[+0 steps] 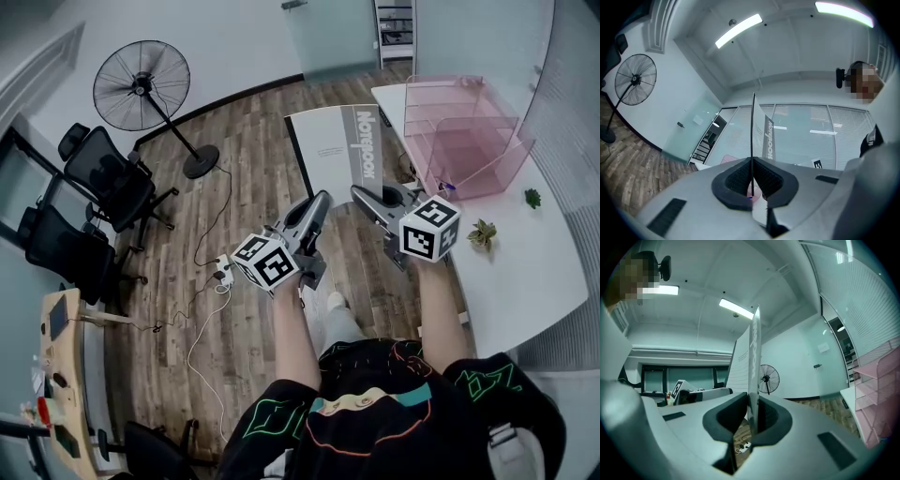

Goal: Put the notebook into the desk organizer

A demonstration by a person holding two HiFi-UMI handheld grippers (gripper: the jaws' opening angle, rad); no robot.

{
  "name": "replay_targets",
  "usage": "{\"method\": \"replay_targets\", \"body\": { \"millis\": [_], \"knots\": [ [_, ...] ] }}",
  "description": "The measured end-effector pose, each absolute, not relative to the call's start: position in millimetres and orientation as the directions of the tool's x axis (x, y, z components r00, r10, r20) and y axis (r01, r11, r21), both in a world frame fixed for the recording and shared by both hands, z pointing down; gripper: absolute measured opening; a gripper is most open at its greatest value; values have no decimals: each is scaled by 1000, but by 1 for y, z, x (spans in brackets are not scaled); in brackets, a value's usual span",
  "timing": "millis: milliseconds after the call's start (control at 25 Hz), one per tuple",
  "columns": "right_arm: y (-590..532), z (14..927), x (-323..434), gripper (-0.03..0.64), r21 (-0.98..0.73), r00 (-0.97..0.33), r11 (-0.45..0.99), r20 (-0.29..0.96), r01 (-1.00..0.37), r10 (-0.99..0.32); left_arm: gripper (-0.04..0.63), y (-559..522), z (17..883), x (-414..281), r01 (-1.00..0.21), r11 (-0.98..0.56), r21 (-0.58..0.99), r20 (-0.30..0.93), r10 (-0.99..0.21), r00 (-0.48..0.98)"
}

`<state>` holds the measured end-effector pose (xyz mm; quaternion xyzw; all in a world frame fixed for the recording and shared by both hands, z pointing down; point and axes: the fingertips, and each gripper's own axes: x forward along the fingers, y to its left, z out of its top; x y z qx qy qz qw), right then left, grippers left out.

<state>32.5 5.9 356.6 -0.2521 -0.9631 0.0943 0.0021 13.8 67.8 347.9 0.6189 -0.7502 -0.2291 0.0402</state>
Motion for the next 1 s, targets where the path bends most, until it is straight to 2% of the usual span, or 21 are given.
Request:
{"method": "replay_targets", "body": {
  "millis": [520, 1000],
  "knots": [
    [-57, 370, -56, 29, -177, -925, 910, -13, 375, 379, 5, 3, 362, -81, -908, 34, 417, -230, -963, -142],
    [-68, 405, -223, 32, -238, -921, 898, 31, 370, 387, 6, -7, 394, -247, -877, 102, 470, -154, -969, -195]
  ]
}}
